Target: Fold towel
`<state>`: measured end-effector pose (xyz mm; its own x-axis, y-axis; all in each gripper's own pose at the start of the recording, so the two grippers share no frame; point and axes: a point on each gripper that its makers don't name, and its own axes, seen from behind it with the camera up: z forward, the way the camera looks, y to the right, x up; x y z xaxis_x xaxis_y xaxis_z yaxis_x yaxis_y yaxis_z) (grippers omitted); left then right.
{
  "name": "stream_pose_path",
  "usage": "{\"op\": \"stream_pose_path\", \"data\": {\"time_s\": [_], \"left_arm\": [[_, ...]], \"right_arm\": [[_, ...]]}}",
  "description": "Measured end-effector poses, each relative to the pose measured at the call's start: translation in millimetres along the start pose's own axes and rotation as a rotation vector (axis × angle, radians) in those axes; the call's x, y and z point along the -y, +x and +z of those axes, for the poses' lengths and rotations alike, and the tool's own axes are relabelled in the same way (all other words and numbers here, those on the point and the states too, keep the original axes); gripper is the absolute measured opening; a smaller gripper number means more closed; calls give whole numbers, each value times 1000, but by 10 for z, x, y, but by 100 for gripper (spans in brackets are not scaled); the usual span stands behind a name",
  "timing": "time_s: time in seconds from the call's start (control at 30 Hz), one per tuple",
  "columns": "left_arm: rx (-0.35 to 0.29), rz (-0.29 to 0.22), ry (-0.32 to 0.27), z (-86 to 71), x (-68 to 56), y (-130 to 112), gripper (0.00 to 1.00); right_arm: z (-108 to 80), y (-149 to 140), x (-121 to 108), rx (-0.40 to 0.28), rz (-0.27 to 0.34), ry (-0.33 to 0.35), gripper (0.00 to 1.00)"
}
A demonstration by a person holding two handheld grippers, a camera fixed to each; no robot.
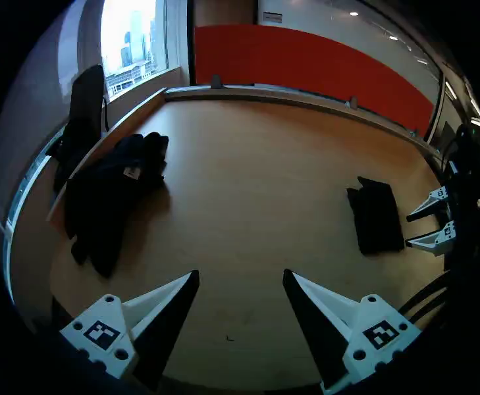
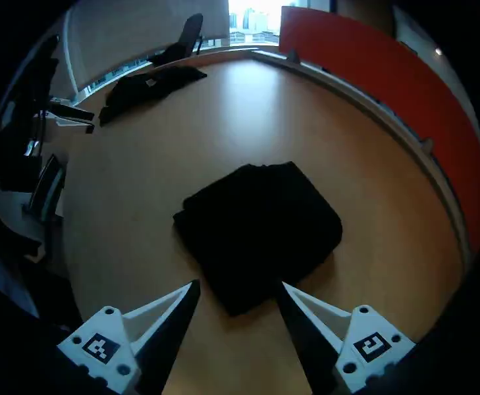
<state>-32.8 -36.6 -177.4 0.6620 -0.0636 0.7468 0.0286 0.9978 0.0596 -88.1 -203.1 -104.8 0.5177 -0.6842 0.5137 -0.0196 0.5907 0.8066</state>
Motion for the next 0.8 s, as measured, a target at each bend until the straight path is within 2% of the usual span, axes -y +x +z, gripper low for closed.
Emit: {"op": "stream_pose_path", "data": {"time_s": [0.27,0.73,0.8], "left_arm": [[3,2,-3,8,-27,-17,94],[6,-4,-3,13,-27,-28,94],[5,-4,-4,15,-33,-25,94]], "right_arm": [[96,-162,19,23,30,-6,83],[189,-363,22,45,75,-15,69],[194,-381,21,45,79,-16,61]]}}
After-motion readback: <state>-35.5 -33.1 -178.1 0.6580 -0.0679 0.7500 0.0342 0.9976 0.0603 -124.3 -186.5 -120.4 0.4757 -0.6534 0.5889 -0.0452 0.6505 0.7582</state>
